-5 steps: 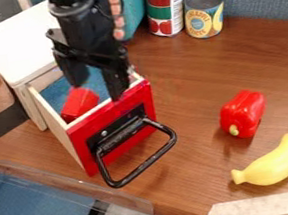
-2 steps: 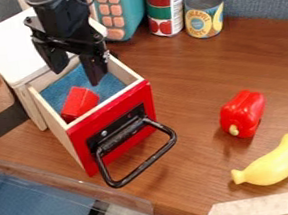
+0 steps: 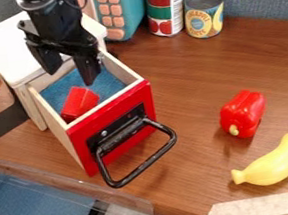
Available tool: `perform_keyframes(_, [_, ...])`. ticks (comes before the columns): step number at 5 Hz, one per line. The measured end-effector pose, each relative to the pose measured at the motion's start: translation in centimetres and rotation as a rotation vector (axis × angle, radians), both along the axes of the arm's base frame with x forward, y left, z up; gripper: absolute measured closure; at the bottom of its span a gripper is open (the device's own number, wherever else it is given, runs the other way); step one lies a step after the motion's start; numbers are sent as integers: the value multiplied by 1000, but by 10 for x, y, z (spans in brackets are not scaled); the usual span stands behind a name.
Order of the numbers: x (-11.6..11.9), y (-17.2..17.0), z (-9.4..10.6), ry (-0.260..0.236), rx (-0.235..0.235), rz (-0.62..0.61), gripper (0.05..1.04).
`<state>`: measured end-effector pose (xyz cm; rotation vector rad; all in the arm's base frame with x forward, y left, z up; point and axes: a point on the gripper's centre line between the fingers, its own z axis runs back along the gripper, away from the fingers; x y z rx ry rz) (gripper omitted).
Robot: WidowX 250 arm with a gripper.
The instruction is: Take the red thing on the drawer then put it on the right of the box
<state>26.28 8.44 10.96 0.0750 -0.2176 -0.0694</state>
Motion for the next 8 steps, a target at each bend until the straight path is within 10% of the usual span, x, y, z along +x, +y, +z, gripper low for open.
perform_keyframes(5, [-6, 1, -38, 41, 7, 21, 83])
perform_keyframes(8, [-7, 3, -48, 64, -5, 51, 302])
